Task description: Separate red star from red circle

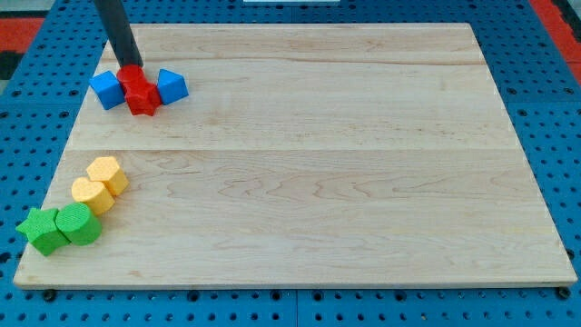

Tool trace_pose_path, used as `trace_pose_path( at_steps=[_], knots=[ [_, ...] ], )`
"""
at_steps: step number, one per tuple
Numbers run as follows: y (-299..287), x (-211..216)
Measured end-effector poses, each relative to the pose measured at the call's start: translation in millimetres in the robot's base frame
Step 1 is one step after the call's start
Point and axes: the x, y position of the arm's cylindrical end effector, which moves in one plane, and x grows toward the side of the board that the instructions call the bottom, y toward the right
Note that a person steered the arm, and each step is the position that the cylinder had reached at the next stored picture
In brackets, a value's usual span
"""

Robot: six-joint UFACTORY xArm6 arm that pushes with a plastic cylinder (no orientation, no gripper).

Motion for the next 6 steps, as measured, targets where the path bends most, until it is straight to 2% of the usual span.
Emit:
trace_pose_path(
  at_steps=[2,4,5,6],
  knots=[
    [9.7,45.8],
    [51.4,99.1],
    [65.5,100.0],
    [25.6,80.9]
  ],
)
